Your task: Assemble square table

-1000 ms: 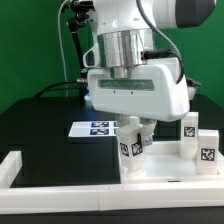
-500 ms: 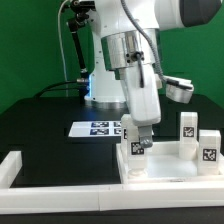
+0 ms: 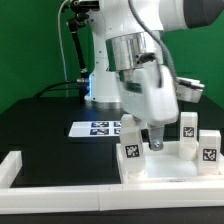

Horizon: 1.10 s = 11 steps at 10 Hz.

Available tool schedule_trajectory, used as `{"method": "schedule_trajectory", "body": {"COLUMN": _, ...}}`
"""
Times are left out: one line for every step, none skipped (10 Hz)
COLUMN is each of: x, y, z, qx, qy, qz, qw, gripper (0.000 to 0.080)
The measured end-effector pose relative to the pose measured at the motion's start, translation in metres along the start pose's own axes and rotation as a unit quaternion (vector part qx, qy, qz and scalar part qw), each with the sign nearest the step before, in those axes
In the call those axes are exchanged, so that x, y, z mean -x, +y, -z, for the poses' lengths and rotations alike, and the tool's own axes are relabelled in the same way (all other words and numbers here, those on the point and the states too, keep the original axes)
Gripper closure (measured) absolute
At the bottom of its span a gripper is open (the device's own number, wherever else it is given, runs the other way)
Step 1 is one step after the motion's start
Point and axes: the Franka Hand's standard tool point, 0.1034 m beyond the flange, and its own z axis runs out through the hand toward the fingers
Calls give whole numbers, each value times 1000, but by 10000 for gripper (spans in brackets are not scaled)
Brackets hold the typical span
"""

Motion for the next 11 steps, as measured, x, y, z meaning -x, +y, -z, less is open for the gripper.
{"method": "schedule_trajectory", "body": {"x": 0, "y": 0, "z": 1, "qx": 7, "qy": 1, "qz": 119, "qw": 993, "gripper": 156}}
{"method": "schedule_trajectory", "body": {"x": -1, "y": 0, "z": 1, "qx": 7, "qy": 1, "qz": 130, "qw": 991, "gripper": 156}}
{"method": "schedule_trajectory", "body": {"x": -2, "y": 0, "z": 1, "qx": 8, "qy": 2, "qz": 174, "qw": 985, "gripper": 151}}
{"method": "schedule_trajectory", "body": {"x": -2, "y": 1, "z": 1, "qx": 9, "qy": 1, "qz": 204, "qw": 979, "gripper": 151}}
{"method": "schedule_trajectory", "body": {"x": -5, "y": 2, "z": 1, "qx": 10, "qy": 2, "qz": 254, "qw": 967, "gripper": 151}}
{"method": "schedule_trajectory", "body": {"x": -15, "y": 6, "z": 3, "qx": 13, "qy": 5, "qz": 335, "qw": 942, "gripper": 151}}
{"method": "schedule_trajectory", "body": {"x": -22, "y": 9, "z": 4, "qx": 13, "qy": 5, "qz": 389, "qw": 921, "gripper": 151}}
{"method": "schedule_trajectory", "body": {"x": -24, "y": 10, "z": 4, "qx": 17, "qy": 6, "qz": 419, "qw": 908, "gripper": 151}}
{"method": "schedule_trajectory", "body": {"x": -24, "y": 10, "z": 4, "qx": 17, "qy": 6, "qz": 412, "qw": 911, "gripper": 180}}
{"method": "schedule_trajectory", "body": {"x": -24, "y": 10, "z": 4, "qx": 17, "qy": 6, "qz": 399, "qw": 917, "gripper": 180}}
{"method": "schedule_trajectory", "body": {"x": -24, "y": 10, "z": 3, "qx": 17, "qy": 6, "qz": 392, "qw": 920, "gripper": 373}}
